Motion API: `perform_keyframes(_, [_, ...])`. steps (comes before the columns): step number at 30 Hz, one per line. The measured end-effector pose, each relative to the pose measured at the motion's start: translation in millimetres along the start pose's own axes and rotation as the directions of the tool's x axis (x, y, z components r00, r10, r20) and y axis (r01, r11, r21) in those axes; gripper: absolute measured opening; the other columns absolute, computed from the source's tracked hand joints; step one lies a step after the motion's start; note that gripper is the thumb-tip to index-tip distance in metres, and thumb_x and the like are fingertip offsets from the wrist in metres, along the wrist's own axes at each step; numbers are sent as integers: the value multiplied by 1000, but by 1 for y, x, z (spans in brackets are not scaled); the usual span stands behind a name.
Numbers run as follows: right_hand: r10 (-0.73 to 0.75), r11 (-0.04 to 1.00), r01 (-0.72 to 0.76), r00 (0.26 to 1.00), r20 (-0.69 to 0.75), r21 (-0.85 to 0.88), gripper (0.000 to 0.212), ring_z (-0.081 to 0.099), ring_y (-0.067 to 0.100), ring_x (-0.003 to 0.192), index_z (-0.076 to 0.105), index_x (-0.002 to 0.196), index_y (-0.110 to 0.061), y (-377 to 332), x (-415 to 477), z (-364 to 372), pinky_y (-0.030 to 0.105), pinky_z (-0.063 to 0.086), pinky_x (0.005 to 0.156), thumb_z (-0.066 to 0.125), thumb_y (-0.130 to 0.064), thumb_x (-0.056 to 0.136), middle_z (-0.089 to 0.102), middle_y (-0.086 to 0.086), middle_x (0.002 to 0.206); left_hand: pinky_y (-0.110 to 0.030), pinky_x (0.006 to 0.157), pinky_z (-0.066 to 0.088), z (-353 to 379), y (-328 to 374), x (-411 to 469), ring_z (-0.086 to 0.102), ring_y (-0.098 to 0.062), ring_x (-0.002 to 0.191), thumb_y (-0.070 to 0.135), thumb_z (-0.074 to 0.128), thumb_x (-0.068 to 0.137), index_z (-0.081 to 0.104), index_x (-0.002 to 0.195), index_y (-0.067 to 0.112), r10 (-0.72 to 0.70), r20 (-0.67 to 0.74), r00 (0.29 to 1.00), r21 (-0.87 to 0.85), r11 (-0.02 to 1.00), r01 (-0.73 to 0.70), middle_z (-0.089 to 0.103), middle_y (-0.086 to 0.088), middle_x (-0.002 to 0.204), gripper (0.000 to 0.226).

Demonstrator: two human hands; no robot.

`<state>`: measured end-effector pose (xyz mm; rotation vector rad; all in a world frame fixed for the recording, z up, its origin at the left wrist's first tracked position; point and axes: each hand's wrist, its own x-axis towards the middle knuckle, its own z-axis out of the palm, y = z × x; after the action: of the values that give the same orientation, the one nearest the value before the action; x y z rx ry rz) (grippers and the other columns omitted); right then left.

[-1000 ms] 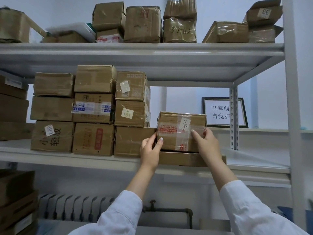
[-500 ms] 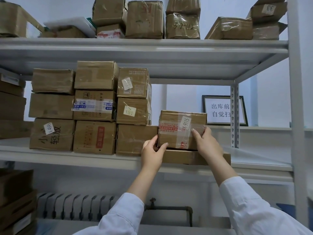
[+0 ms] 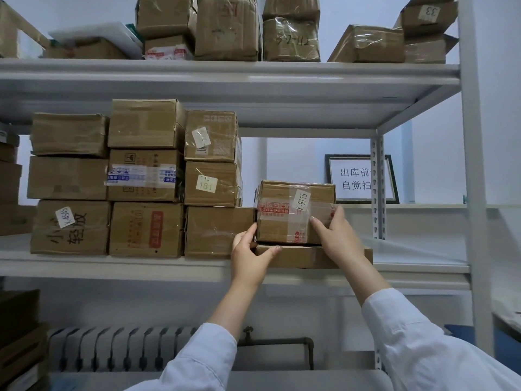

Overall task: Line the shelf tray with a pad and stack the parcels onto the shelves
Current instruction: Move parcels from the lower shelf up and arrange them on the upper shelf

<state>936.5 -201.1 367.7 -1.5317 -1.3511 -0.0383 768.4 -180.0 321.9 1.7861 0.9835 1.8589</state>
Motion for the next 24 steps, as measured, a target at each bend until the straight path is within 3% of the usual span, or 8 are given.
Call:
perform_keyframes(3, [37,961,-82,985,-169,-263,75,45,30,128,28,142,-16,1,-8,0,54,22,108,38,-66,87,50,8,139,-19,91,38,1,-2,0,49,-14,109,16,78,75,42,141,13,3,-6,1000,-4,1000,-3,45,1,120,75])
perform_keyframes(5, [113,942,-164,977,-182,-295,84,36,31,134,23,146,-19,1,-11,-1,61,14,108,35,-73,83,43,8,145,-19,90,38,0,-2,-1,50,-16,112,16,78,75,43,140,14,2,-11,1000,-13,1000,-2,47,-1,124,74])
perform_keyframes(9, [147,954,-170,983,-111,-247,75,48,32,123,33,138,-21,5,-10,0,48,31,96,32,-73,84,53,7,134,-18,90,37,-1,-1,-1,49,-14,112,14,76,77,45,139,14,7,-5,1000,-27,1000,-7,47,-2,125,69])
perform_keyframes(13, [129,963,-147,987,-93,-226,62,52,29,118,38,136,-30,8,-7,2,44,30,92,29,-68,88,60,3,126,-14,90,35,0,1,-1,46,-8,107,11,73,79,49,136,14,23,4,1000,-26,999,-22,46,4,115,62])
perform_keyframes(19, [106,967,-129,988,-113,-220,53,53,28,116,41,132,-32,10,-12,2,42,29,93,31,-64,90,62,2,122,-17,90,37,1,2,-2,47,-10,105,11,73,79,50,134,14,4,-18,1000,-47,999,-5,48,2,116,60])
perform_keyframes(24, [137,969,-159,983,-122,-189,59,49,29,122,37,137,-27,6,-15,2,44,28,97,32,-64,90,57,4,130,-18,86,37,-4,2,-2,50,-11,103,12,73,79,50,135,14,-24,-30,999,-76,997,22,47,4,114,60])
